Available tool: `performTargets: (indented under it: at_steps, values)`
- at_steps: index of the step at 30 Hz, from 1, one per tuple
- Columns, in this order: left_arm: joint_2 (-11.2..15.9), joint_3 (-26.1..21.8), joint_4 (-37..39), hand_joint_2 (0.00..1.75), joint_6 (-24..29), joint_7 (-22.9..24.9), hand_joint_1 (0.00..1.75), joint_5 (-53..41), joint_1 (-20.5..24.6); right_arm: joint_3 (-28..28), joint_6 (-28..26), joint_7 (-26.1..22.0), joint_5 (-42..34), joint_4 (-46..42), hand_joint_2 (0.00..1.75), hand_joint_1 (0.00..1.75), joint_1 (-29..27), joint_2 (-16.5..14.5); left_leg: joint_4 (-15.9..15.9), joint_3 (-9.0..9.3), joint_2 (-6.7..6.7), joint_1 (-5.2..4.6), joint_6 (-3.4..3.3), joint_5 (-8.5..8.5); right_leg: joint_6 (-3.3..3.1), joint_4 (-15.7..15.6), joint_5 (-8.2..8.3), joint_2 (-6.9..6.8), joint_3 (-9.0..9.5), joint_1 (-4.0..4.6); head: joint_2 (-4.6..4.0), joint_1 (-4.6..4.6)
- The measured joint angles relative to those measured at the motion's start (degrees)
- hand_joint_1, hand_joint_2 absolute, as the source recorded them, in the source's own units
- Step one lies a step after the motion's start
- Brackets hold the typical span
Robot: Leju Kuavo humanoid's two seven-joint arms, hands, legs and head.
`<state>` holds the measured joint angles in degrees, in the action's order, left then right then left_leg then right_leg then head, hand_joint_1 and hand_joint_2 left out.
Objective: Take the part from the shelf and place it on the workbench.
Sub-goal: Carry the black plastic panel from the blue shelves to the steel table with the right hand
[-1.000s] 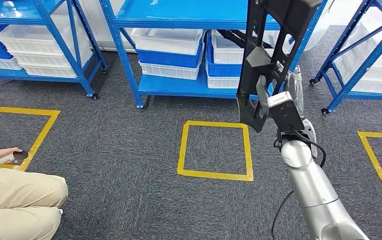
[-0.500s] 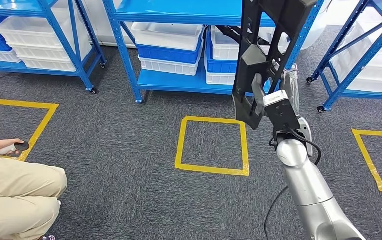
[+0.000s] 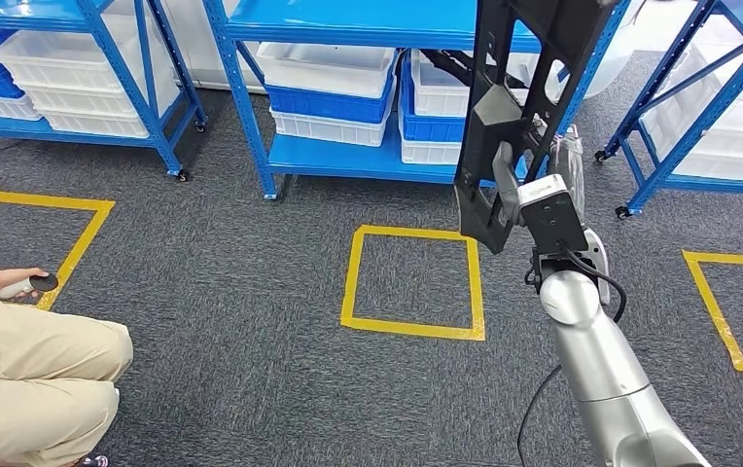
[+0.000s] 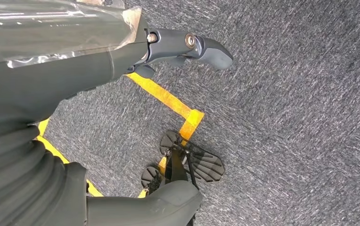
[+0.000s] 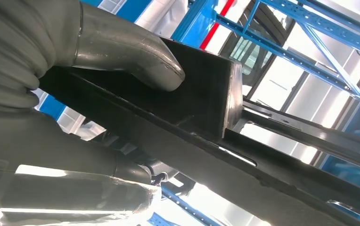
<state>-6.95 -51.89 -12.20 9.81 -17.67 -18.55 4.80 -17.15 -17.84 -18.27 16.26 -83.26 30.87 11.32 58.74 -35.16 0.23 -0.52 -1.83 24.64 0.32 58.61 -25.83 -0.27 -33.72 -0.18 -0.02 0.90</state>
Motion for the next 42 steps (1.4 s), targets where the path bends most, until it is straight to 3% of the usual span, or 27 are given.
performTargets:
  at_steps: [21, 26, 30, 38, 40, 42]
  values:
    - [-0.16, -0.1, 0.0, 1.75, 0.49, 0.69, 0.0, -0.43, 0.0, -0.05, 1.45, -1.31, -2.98, -0.62, 1.75, 1.75, -2.26, 1.31, 0.19, -0.34, -0.02, 0.07, 0.01, -0.06, 0.12, -0.04, 0.13, 0.0, -0.1, -0.23, 0.0, 0.01]
    - [-0.16, -0.24, 0.0, 1.75, 0.36, 0.72, 0.0, -0.43, 0.01, 0.03, 1.48, -1.43, -3.27, -1.3, 1.75, 1.75, -3.57, 1.05, 0.39, -0.52, -0.02, -0.04, -0.45, -0.04, 0.52, -0.18, 0.37, 0.06, -0.17, -0.37, 0.0, 0.02]
    - [-0.51, -0.55, 0.0, 1.75, 0.37, 0.75, 0.0, -0.36, 0.04, 0.2, 1.63, -1.6, -3.63, -1.8, 1.75, 1.75, -3.69, 1.16, -1.35, 0.15, 0.83, 0.64, -1.39, -1.16, 0.96, 0.54, -0.09, 0.21, -0.82, 0.01, 0.01, -0.01]
    - [-0.55, -0.58, 0.0, 1.75, 0.37, 0.75, 0.0, -0.34, 0.05, 0.22, 1.66, -1.63, -3.68, -1.82, 1.75, 1.75, -3.69, 1.17, -1.53, 0.23, 0.91, 0.64, -1.48, -1.27, 0.95, 0.96, -0.43, 0.22, -1.06, -0.03, 0.0, -0.02]
    - [-0.55, -0.65, 0.0, 1.75, 0.37, 0.75, 0.0, -0.29, 0.05, 0.27, 1.73, -1.69, -3.76, -1.85, 1.75, 1.75, -3.62, 1.24, -1.65, 0.22, 1.05, 0.73, -1.65, -1.36, 0.81, 2.73, -1.54, 0.25, -1.9, -0.06, 0.0, -0.09]
    - [-0.63, -0.89, 0.01, 1.75, 0.37, 0.81, 0.0, -0.24, 0.05, 0.42, 1.9, -1.77, -3.87, -1.87, 1.75, 1.75, -3.72, 1.33, -1.7, -0.13, 1.69, 0.84, -1.64, -1.58, 0.96, 10.71, -5.0, 0.27, -5.47, -0.48, 0.0, -0.23]
